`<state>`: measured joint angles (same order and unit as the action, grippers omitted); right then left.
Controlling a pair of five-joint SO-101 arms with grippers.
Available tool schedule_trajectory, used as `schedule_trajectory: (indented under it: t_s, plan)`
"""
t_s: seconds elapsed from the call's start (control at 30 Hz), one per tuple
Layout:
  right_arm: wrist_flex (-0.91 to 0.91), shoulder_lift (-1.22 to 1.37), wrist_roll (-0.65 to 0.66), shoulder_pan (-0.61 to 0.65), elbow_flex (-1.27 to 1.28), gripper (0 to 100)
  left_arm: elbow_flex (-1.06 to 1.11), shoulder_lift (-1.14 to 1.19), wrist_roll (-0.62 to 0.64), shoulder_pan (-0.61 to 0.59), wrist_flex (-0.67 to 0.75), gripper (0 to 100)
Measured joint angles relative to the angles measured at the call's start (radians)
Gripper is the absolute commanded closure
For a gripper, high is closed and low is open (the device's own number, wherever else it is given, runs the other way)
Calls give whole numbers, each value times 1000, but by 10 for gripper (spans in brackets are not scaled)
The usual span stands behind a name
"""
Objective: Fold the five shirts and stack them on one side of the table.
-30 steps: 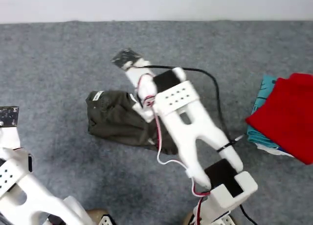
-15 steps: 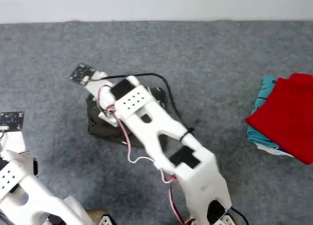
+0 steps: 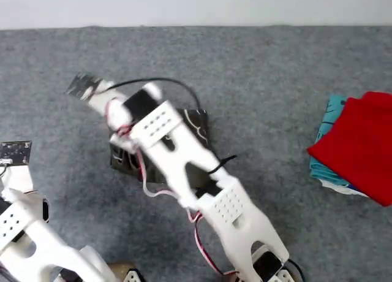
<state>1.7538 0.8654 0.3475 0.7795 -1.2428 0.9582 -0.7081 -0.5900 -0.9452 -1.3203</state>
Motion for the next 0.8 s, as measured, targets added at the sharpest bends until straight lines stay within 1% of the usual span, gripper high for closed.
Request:
schedule_trajectory:
  t_s: [0.07, 0.17, 0.27, 0.4, 0.53, 0.67, 0.8]
  plan:
    - [0, 17, 17, -41, 2, 976, 0, 0, 0, 0, 0, 985]
    - [0, 26, 41, -44, 37, 989, 0, 0, 0, 0, 0, 985]
    - [0, 34, 46, -9, 94, 988, 0, 0, 0, -3, 0, 985]
    - [-11, 43, 48, 92, 164, 988, 0, 0, -2, -40, 0, 985]
    - [-109, 95, 52, 172, 169, 988, 0, 0, 0, -94, 0, 985]
    - [-189, 126, 94, 199, 169, 988, 0, 0, 0, -140, 0, 985]
    - [-170, 126, 98, 203, 147, 984, 0, -3, 0, -144, 0, 985]
